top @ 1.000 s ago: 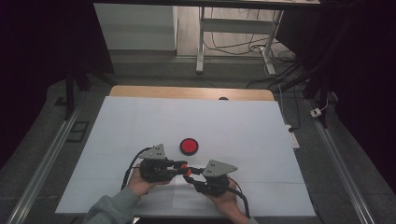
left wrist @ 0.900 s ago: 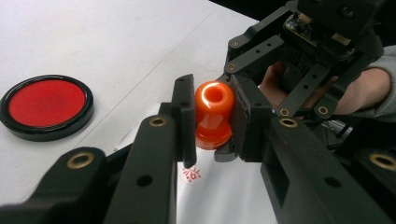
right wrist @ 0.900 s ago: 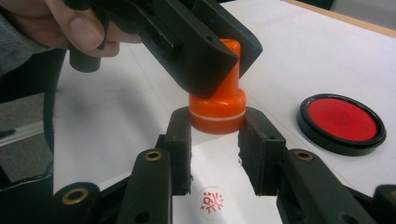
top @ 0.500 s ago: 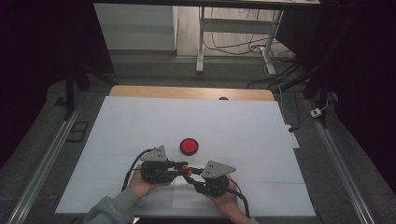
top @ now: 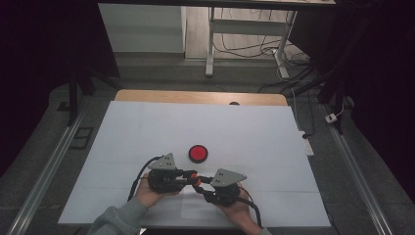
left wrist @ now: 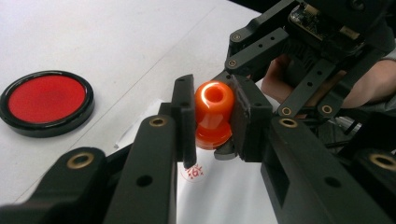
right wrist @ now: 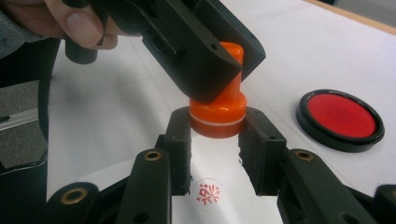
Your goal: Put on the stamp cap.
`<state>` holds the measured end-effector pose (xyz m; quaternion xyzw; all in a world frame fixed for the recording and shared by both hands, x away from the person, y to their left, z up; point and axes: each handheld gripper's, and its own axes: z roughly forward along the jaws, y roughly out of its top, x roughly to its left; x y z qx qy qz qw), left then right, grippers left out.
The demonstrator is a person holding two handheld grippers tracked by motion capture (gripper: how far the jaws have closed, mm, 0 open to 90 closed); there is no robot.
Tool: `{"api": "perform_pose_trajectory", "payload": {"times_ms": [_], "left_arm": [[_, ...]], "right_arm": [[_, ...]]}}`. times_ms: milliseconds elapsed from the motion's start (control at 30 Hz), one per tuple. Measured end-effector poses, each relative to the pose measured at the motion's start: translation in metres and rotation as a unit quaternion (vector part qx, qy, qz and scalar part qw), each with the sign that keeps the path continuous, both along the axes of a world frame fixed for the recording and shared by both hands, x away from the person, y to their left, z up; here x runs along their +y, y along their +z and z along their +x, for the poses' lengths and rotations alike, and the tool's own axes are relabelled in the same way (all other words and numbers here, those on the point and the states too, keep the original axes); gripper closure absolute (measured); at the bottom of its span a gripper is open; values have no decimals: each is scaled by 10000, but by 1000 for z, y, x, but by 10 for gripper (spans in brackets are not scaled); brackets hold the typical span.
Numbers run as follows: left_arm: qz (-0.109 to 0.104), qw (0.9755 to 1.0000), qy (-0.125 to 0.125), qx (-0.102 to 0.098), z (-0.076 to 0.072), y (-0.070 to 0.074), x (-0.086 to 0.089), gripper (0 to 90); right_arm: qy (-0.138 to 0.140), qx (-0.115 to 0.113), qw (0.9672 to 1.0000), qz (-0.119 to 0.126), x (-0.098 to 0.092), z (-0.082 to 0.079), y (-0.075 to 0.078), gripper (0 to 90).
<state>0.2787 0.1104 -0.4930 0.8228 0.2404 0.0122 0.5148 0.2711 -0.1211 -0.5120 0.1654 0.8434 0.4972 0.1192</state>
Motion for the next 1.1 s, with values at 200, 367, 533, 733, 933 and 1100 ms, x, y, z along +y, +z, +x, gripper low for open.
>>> {"api": "perform_pose_trajectory", "payload": {"times_ms": [200,367,533,733,933,1100], "left_arm": [[-97,9999,-36,36,1,1,2,728],[-123,9999,-47,17,0,2,1,729],[-135,9999,5,-5,1,3,3,728],[-161,9998,64,-10,2,4,6,728],[-167,9998,97,-16,2,4,8,728],[-158,9998,124,-11,3,4,9,728]], "right_arm": [[29,35,10000,70,-1,1,0,617],[16,67,9999,94,-2,2,0,565],[48,67,9999,66,-2,2,0,534],[13,55,10000,67,-3,3,0,486],[-45,34,10000,9,-6,4,0,428],[-117,31,9999,-18,-11,6,0,409]]}}
